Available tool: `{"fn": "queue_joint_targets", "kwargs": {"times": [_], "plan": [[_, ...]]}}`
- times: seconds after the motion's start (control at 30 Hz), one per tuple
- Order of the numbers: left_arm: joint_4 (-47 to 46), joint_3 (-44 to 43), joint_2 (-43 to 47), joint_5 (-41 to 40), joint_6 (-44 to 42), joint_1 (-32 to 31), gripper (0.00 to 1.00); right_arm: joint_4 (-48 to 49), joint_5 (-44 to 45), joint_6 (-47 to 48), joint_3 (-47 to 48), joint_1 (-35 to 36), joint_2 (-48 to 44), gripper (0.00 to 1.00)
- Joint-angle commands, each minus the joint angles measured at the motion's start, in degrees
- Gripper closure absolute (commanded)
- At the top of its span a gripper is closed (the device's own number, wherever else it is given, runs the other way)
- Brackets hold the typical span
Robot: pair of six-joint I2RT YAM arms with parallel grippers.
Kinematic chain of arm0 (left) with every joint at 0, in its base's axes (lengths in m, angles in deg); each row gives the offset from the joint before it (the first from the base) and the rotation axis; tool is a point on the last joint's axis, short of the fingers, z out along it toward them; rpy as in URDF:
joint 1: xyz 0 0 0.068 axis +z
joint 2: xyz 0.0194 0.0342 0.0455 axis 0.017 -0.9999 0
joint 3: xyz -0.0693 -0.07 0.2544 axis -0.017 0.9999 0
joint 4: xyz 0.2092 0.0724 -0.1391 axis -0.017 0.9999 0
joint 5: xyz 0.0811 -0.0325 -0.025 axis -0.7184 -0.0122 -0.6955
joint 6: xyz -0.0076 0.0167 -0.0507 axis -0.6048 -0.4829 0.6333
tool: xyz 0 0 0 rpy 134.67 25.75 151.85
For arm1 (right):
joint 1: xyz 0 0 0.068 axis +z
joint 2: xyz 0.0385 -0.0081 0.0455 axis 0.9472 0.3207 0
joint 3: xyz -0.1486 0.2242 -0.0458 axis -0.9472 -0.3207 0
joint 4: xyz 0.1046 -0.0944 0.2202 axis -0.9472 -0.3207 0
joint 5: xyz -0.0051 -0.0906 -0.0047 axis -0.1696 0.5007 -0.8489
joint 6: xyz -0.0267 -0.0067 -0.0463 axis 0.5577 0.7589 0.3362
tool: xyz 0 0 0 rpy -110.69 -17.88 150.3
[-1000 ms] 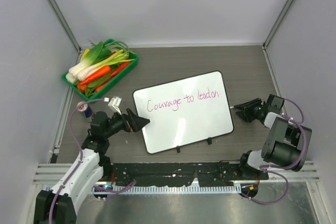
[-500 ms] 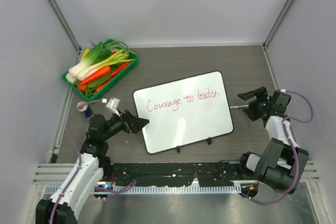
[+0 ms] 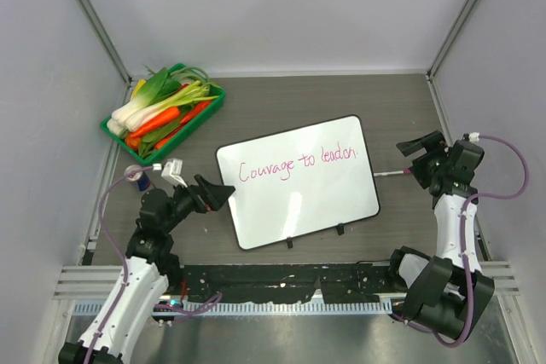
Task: Write a sentence on the whiteboard
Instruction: Put down the whiteboard on the whiteboard stand, then reset both arms
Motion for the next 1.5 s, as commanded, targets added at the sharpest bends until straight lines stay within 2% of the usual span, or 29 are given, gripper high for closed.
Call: {"fn": "queue_joint_targets", "kwargs": {"times": [0.0,0.27,0.6,0.7,0.97,1.2,1.37,1.47], "plan": [[7.14,-5.24,4.07,-8.94,2.32,0.21,0.01,-0.17,1.93,0.76,2.9,1.03,-0.51,0.11],[22.01,-13.58,6.1,-20.2,2.06,0.21,0.0,-2.54,7.55,2.34,8.51,7.17,0.11,0.11],[33.35,-26.68,-5.49,-22.49,-1.02,0.12,0.0,-5.0,19.33,6.12,12.22,19.22,-0.77,0.11],[35.29,-29.76,-8.66,-21.61,-2.16,0.21,0.0,-6.23,22.06,7.61,14.23,23.69,-0.5,0.11],[39.69,-35.04,-12.27,-23.71,-3.65,0.21,0.0,-9.84,36.37,10.95,17.84,36.1,-1.47,0.11],[42.06,-37.06,-14.56,-28.37,-5.24,0.12,0.0,-12.91,44.9,13.06,18.99,45.84,-0.68,0.11],[42.86,-37.76,-17.01,-30.66,-5.77,0.21,0.0,-15.63,55.35,13.68,20.13,53.76,1.34,0.11],[43.03,-37.85,-18.42,-32.5,-6.03,0.21,0.0,-16.78,59.58,14.12,20.66,55.88,1.96,0.11]]}}
